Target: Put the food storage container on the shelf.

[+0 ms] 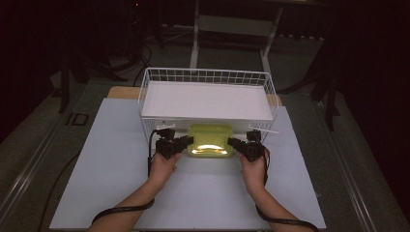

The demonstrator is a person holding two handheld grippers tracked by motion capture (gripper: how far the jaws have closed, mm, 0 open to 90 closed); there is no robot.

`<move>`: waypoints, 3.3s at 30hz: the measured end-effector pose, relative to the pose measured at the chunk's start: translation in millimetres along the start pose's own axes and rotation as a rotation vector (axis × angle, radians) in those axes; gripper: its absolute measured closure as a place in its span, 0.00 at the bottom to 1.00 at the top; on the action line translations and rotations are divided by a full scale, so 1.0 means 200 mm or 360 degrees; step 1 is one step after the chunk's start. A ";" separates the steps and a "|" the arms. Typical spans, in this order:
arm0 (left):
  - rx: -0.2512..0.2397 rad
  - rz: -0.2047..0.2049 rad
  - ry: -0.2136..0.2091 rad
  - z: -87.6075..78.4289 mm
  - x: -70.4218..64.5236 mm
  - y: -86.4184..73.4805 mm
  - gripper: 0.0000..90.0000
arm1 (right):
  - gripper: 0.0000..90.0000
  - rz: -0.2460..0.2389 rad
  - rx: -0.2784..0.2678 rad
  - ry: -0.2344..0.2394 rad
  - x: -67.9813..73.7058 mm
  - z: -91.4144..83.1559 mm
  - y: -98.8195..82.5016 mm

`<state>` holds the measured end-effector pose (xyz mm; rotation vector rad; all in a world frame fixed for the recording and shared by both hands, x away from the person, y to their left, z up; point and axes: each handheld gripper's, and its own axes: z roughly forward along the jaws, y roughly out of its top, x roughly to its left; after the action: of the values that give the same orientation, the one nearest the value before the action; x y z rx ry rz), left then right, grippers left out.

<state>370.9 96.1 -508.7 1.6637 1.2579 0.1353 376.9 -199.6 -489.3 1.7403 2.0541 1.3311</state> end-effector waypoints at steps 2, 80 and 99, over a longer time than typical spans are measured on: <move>-0.0023 0.0019 0.0005 0.01 0.01 -0.01 0.80 | 0.83 -0.0021 -0.0010 -0.0018 0.00 0.00 0.00; -0.0205 0.0430 -0.0114 -0.38 -0.12 -0.27 0.02 | 1.00 -0.0498 0.0088 -0.0034 0.23 0.09 -0.13; -0.0221 0.0440 -0.0109 -0.39 -0.10 -0.26 0.02 | 1.00 -0.0502 0.0053 -0.0037 0.30 0.26 -0.06</move>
<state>280.2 127.0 -500.6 1.6993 0.9417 0.3236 380.0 -119.9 -504.0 1.3606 2.2326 1.1809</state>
